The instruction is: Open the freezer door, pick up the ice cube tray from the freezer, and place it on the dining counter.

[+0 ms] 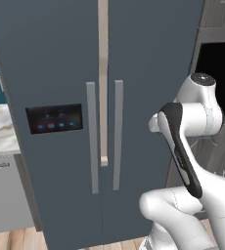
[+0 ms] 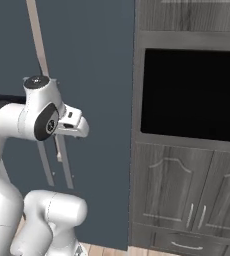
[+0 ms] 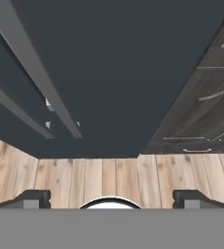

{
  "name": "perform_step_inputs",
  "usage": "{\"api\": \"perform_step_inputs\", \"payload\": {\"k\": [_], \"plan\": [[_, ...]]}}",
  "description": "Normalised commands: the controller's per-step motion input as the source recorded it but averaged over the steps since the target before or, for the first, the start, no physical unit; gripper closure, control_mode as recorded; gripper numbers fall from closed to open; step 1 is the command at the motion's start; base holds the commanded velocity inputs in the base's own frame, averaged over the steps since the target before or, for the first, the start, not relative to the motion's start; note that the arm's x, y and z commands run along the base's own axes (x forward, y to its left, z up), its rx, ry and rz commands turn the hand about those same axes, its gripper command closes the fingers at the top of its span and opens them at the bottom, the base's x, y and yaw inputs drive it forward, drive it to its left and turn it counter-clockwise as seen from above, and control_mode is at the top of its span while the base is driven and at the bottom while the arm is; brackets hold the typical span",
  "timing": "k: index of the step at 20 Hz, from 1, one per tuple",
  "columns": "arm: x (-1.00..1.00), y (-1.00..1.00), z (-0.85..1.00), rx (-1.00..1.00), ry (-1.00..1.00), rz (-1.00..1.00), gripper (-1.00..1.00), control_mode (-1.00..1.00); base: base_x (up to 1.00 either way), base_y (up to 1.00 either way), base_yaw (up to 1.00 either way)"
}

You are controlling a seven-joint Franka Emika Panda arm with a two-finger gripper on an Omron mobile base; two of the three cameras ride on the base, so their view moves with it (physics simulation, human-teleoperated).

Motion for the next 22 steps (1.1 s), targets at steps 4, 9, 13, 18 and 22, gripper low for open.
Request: {"api": "perform_step_inputs", "payload": {"k": [4,9,13,18,22], "plan": [[0.0,0.0,0.0,0.0,0.0,0.0,-1.0,1.0,0.32,-0.11,0.0],[0.0,0.01,0.0,0.0,0.0,0.0,-1.0,-1.0,0.04,0.0,0.0],[-0.18,0.71,0.0,-0.06,-0.01,0.09,-1.0,-1.0,0.0,0.0,0.0],[-0.02,1.0,0.0,-0.16,-0.04,0.2,-1.0,-1.0,0.0,0.0,0.0],[0.33,1.0,0.0,-0.09,-0.01,0.2,-1.0,-1.0,0.0,0.0,0.0]]}}
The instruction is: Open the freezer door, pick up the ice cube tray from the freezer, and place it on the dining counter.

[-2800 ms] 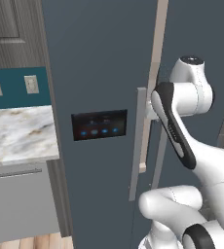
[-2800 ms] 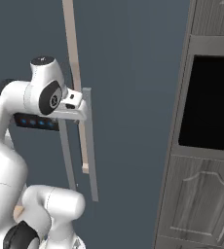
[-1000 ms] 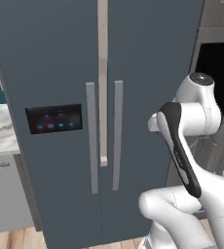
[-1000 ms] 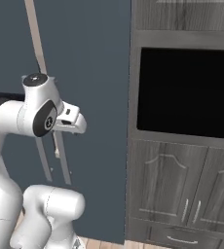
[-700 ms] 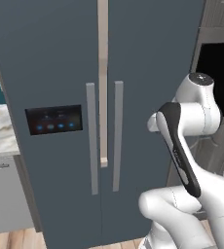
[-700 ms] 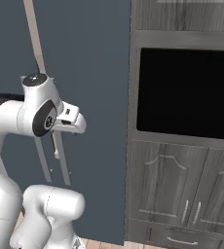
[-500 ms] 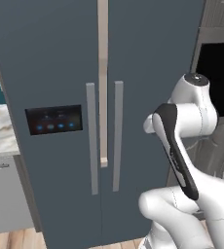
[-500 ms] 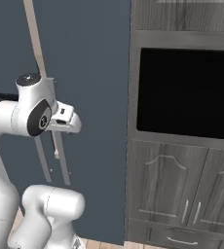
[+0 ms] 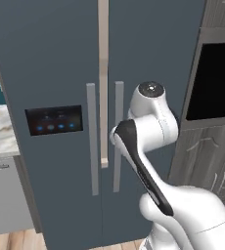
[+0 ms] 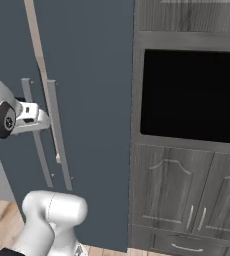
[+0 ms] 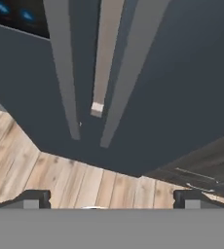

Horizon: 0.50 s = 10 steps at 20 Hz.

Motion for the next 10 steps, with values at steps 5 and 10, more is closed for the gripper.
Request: {"api": "perform_step_inputs", "payload": {"k": [5,10], "plan": [[0.47,1.0,0.0,-0.05,0.0,0.15,-1.0,-1.0,0.0,0.0,0.0],[0.57,0.95,0.0,-0.01,0.0,0.03,-1.0,-1.0,0.0,0.0,0.0]]}}
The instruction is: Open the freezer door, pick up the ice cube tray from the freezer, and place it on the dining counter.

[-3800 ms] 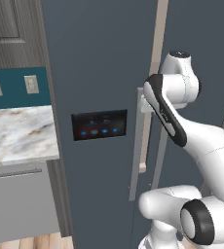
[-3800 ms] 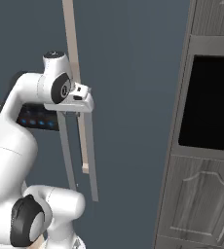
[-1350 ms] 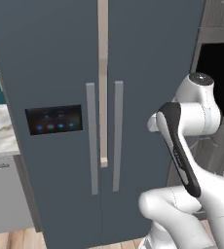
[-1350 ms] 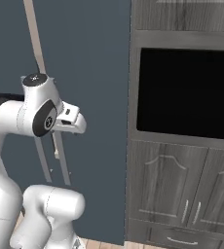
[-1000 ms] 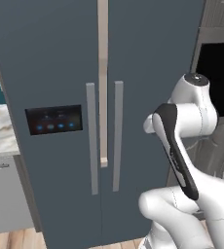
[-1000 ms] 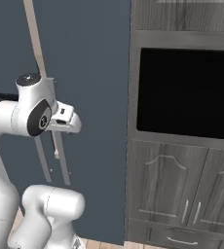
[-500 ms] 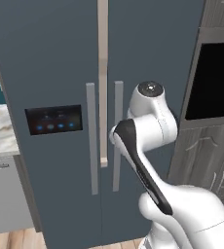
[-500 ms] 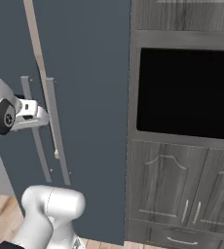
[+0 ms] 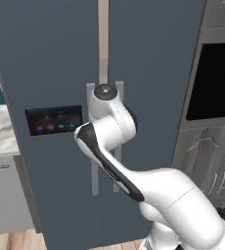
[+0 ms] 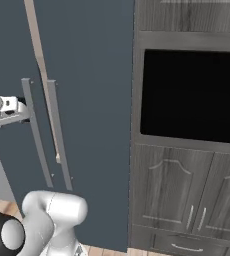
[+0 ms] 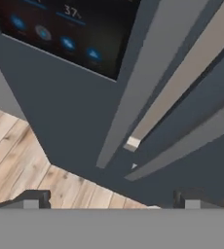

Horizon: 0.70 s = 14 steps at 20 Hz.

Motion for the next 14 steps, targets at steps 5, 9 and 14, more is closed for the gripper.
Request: {"api": "perform_step_inputs", "payload": {"k": [5,9,14], "plan": [[0.52,0.06,-0.14,0.0,-0.05,-0.05,-1.0,-1.0,0.0,0.0,0.0],[0.48,0.0,-0.38,0.0,-0.1,-0.09,-1.0,-1.0,0.0,0.0,0.0],[0.22,0.0,-0.55,0.0,-0.13,-0.07,-1.0,-1.0,0.0,0.0,0.0]]}}
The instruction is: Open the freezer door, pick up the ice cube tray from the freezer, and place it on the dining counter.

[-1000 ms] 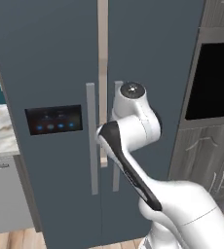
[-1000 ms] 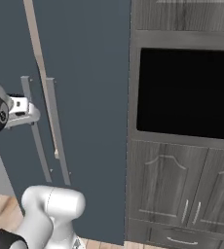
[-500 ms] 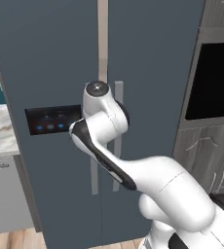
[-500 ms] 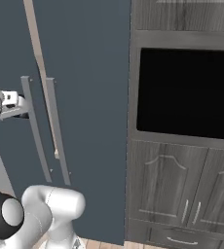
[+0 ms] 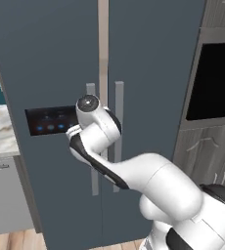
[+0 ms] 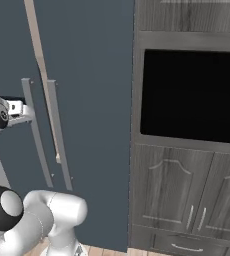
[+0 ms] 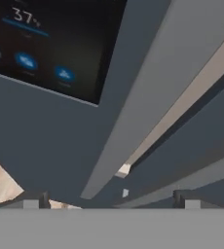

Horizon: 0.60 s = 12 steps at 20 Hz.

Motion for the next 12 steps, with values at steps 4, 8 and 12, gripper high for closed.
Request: {"api": "perform_step_inputs", "payload": {"k": [4,8,12], "plan": [[0.33,-0.14,-0.23,0.01,-0.09,0.0,-1.0,-1.0,0.0,0.0,0.0],[0.38,-0.26,-0.02,0.05,-0.02,0.0,-1.0,-1.0,0.0,0.0,0.0],[0.57,-0.19,-0.04,0.04,0.0,0.0,-1.0,-1.0,0.0,0.0,0.0]]}}
